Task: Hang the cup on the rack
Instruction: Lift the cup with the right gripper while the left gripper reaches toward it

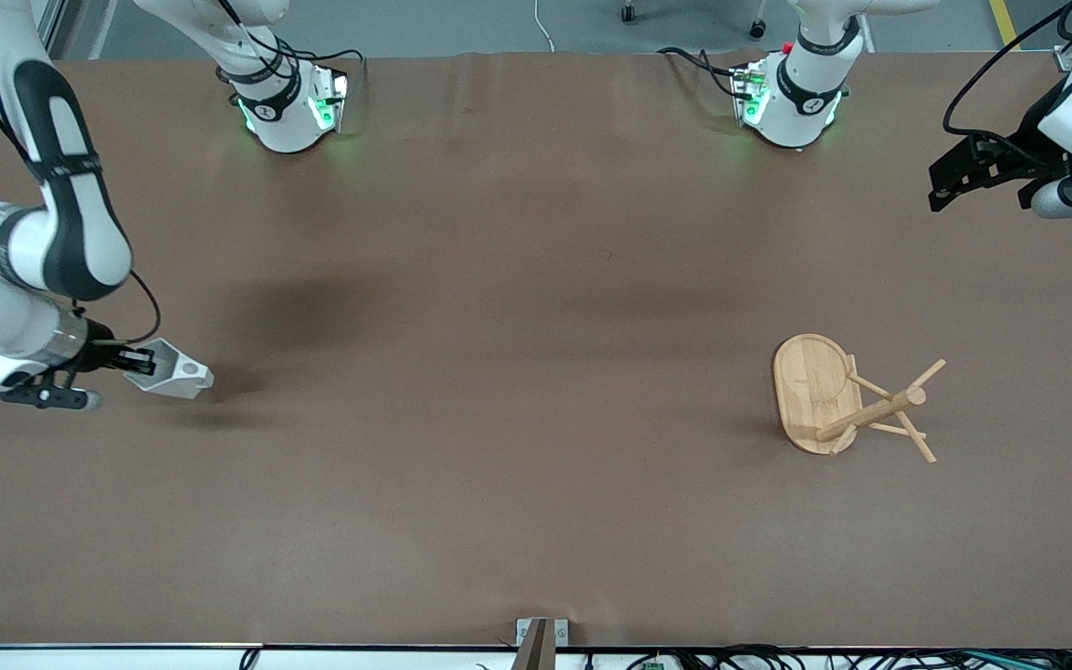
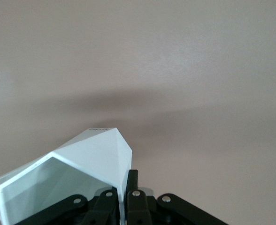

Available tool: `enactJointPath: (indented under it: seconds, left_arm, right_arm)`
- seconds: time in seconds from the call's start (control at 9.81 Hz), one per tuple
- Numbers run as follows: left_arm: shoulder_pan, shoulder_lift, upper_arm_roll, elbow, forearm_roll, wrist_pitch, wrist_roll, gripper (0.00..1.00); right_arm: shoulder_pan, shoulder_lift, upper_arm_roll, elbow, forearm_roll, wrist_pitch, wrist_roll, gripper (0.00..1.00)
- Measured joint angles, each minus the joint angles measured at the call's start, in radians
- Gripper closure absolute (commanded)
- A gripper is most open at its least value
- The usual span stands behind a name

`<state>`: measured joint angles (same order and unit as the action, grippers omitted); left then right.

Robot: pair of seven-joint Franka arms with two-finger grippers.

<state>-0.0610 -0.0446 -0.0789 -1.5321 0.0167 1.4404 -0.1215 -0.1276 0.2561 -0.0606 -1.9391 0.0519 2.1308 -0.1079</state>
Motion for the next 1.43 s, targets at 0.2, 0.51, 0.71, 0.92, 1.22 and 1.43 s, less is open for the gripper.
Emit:
enactJointPath:
  seconds: [0.2,0.51,0.71,0.92,1.22,1.43]
  left_arm:
    - [-0.05,0.026,-0.016,0.011,-0.033,0.001,0.01,0.0]
    - [-0.199,0.097,-0.092,0.09,-0.088,0.081,0.012,0.0]
    - [-0.318,0.118,-0.132,0.1,-0.092,0.159,0.014,0.0]
    - [-0.438,0.153,-0.175,0.102,-0.093,0.249,0.05,0.0]
    - [-0.558,0.257,-0.191,0.153,-0.092,0.339,0.254,0.0]
    - [-0.565,0.316,-0.193,0.201,-0.092,0.366,0.368,0.0]
  right_arm:
    - [0.033,-0.068,0.003,0.089,0.137,-0.204,0.0,0.99]
    - [0.079,-0.08,0.009,0.13,0.496,-0.408,-0.009,0.99]
    - [0.152,-0.076,0.013,0.112,0.669,-0.422,-0.019,1.0]
    - [0.235,-0.073,0.022,0.092,0.81,-0.433,-0.022,1.0]
    - [0.258,-0.074,0.053,0.031,0.986,-0.484,-0.105,1.0]
    - [0.258,-0.085,0.053,-0.015,1.073,-0.516,-0.21,1.0]
